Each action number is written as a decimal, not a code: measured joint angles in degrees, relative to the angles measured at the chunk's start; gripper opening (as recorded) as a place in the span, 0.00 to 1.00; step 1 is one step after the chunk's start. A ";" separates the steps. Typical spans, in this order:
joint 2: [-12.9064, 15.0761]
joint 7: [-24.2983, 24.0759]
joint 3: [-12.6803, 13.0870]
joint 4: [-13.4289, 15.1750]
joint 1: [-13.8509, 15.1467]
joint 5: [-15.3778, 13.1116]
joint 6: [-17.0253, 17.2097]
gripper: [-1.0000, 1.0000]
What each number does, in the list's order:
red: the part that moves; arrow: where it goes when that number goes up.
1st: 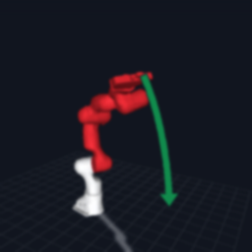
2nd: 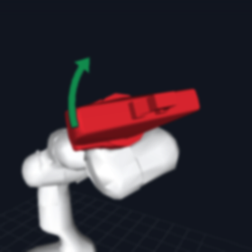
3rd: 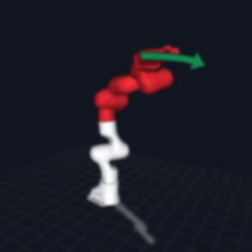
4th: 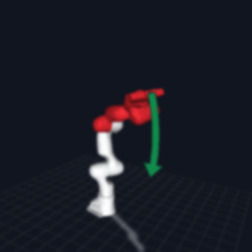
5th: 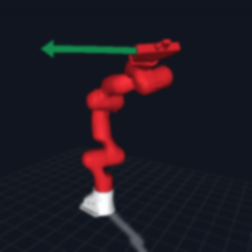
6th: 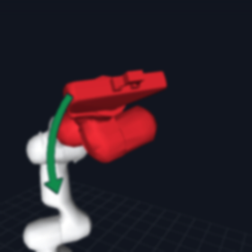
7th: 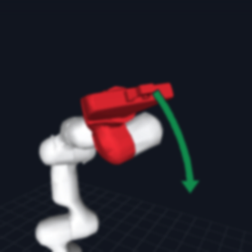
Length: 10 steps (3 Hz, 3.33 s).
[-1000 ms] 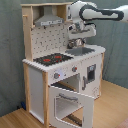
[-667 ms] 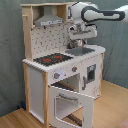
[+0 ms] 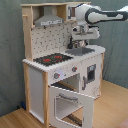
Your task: Play with the kitchen
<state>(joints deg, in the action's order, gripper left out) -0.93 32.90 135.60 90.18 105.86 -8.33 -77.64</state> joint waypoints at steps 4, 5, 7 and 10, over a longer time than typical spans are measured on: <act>5.88 -1.93 -2.73 12.00 2.75 -6.55 -16.32 0.00; 5.87 1.06 -5.35 14.63 4.03 -7.20 -19.62 0.00; 1.88 4.72 -7.01 19.03 3.96 -8.04 -27.42 0.00; 0.33 4.76 -6.46 18.56 4.05 -7.73 -33.66 1.00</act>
<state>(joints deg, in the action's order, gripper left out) -0.60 37.66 129.13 108.74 109.91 -16.06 -111.30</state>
